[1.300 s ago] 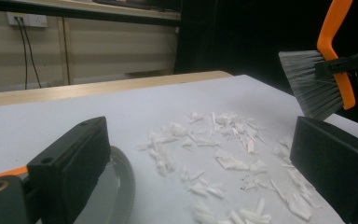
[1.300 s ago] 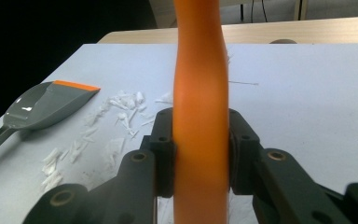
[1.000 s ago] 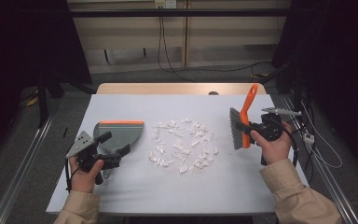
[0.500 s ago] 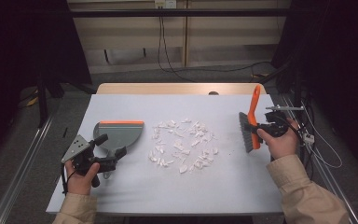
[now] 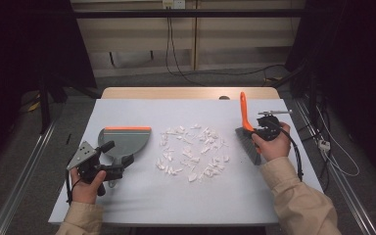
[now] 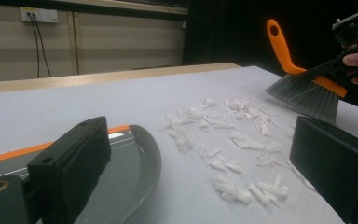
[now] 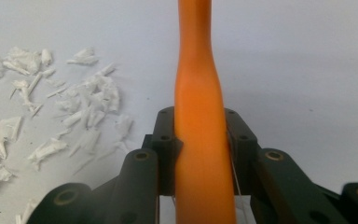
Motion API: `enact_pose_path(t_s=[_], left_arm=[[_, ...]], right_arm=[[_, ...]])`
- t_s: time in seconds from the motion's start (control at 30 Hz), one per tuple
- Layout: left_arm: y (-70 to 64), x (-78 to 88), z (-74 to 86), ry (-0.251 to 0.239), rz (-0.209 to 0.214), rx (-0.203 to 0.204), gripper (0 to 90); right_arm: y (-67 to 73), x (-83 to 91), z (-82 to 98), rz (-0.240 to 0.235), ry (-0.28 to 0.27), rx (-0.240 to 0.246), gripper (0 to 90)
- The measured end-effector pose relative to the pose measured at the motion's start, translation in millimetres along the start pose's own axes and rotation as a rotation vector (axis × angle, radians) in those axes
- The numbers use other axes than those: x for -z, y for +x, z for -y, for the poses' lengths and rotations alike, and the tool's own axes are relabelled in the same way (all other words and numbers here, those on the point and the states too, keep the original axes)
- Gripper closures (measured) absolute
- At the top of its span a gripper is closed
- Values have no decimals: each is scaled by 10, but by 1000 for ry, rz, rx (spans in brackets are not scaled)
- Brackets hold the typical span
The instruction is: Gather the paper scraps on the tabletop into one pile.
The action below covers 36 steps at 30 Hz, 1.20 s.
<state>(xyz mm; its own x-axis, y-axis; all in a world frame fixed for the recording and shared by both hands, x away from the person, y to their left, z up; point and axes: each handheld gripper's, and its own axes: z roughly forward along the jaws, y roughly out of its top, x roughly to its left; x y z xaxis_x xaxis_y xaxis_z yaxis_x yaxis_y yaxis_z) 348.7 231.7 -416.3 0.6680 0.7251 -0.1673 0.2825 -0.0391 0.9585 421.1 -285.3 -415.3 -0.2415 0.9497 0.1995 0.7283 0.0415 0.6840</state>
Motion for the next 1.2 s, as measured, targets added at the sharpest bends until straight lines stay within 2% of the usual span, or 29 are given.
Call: enact_pose_path(t_s=[0.1, 0.2, 0.3, 0.33, 0.47, 0.53, 0.63, 0.7, 0.8, 0.83, 0.97, 1.03, 1.1, 1.2], left_arm=[[3, 5, 7, 8, 3, -11, 49], [3, 20, 4, 2, -2, -8, 49], [2, 29, 5, -1, -4, -6, 49], [4, 31, 6, 0, -4, -7, 49], [20, 38, 14, 4, -4, -11, 49], [29, 38, 19, 6, -5, -10, 49], [37, 33, 21, 7, -6, -6, 49], [37, 29, 21, 6, -5, -6, 49], [38, 23, 24, 14, -7, -11, 49], [34, 20, 25, 14, -8, -10, 49], [20, 12, 28, 18, -7, -14, 49], [14, 11, 29, 19, -8, -15, 49], [11, 15, 28, 20, -8, -17, 49], [14, 16, 30, 21, -11, -16, 49]], right_arm=[[150, -91, -5, -9, 4, 35, 710], [311, -174, -32, 2, 8, 75, 710], [428, -250, -73, 60, -1, 118, 711], [440, -278, -91, 74, -4, 121, 711], [378, -388, -193, 78, -21, 91, 711], [345, -423, -251, 85, -36, 95, 711], [315, -480, -293, 62, -28, 71, 708], [338, -498, -283, 70, -27, 102, 701], [365, -499, -261, 39, 5, 109, 662], [380, -484, -251, 45, -3, 139, 661], [430, -388, -206, 79, -9, 209, 633], [443, -345, -188, 78, -26, 224, 631], [452, -314, -169, 76, -21, 223, 639], [433, -303, -151, 47, -29, 218, 669]])
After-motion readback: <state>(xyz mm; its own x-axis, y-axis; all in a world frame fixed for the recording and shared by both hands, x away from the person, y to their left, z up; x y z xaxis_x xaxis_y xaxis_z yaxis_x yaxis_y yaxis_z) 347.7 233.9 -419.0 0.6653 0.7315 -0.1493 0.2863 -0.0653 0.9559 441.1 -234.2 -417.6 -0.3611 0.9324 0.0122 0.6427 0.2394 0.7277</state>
